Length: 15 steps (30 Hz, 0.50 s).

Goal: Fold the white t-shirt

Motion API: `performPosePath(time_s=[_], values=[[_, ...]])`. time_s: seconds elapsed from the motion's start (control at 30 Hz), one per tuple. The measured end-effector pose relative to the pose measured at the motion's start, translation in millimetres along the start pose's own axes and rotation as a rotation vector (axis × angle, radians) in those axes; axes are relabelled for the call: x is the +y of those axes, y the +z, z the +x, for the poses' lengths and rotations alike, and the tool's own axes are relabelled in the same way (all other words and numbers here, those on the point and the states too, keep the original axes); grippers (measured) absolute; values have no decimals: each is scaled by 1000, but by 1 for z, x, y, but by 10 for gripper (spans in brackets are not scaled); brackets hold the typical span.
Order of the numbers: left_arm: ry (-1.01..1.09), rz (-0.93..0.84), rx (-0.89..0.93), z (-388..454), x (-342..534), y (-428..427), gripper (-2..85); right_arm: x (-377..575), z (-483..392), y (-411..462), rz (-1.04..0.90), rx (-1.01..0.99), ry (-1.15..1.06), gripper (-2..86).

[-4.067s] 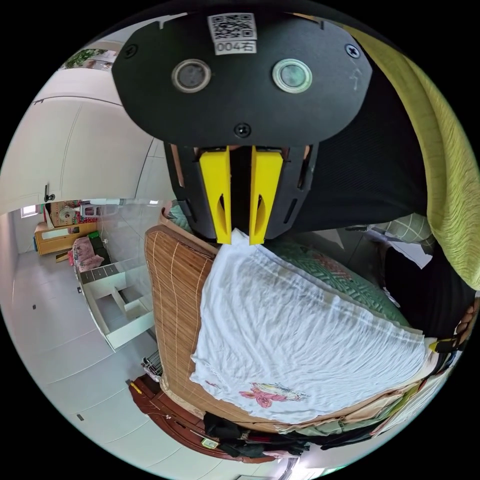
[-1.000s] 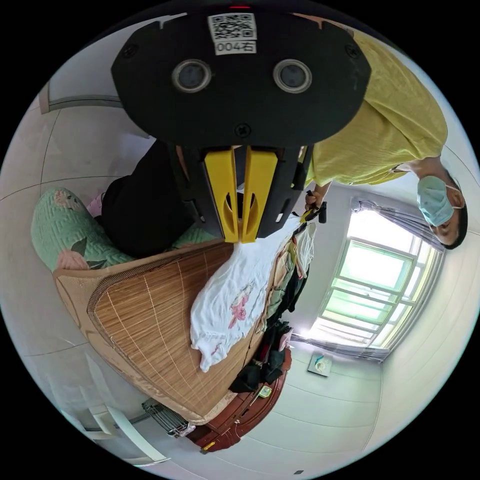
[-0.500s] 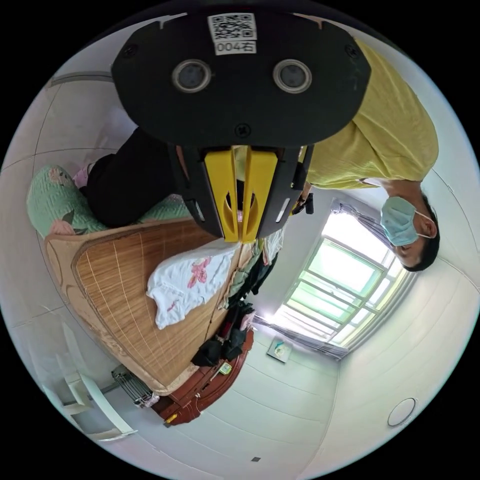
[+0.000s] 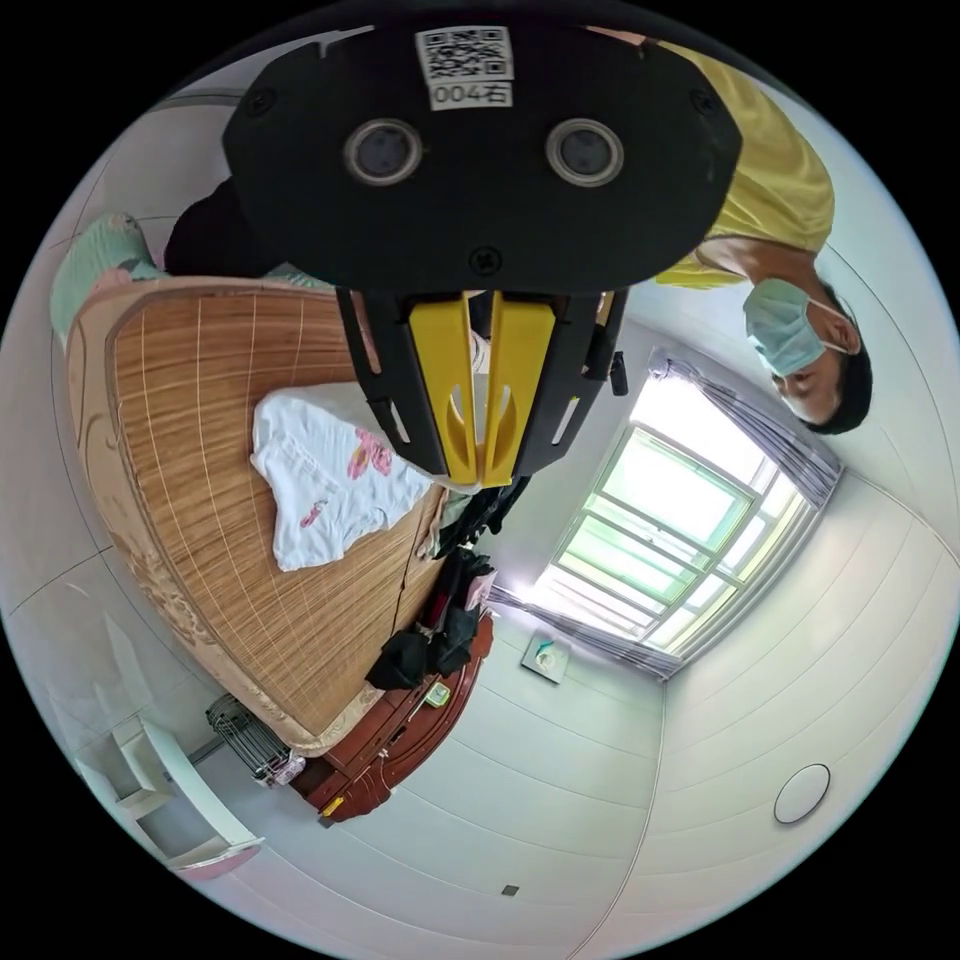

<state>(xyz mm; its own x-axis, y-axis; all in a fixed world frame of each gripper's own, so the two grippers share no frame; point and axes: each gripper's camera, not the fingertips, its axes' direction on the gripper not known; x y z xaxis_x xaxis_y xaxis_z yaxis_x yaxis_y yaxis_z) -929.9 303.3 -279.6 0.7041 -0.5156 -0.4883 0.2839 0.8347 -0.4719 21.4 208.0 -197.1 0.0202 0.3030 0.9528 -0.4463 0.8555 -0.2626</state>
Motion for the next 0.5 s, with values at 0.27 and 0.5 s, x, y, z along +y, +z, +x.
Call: performPosePath(time_s=[0.27,0.5], values=[[-26,-51,-78,-17,-85,76,9,-87,30,52,-26,61,68,-5],[-97,-104,-110,-53,-145,158,10,-143,70,97,-50,80,149,-5]])
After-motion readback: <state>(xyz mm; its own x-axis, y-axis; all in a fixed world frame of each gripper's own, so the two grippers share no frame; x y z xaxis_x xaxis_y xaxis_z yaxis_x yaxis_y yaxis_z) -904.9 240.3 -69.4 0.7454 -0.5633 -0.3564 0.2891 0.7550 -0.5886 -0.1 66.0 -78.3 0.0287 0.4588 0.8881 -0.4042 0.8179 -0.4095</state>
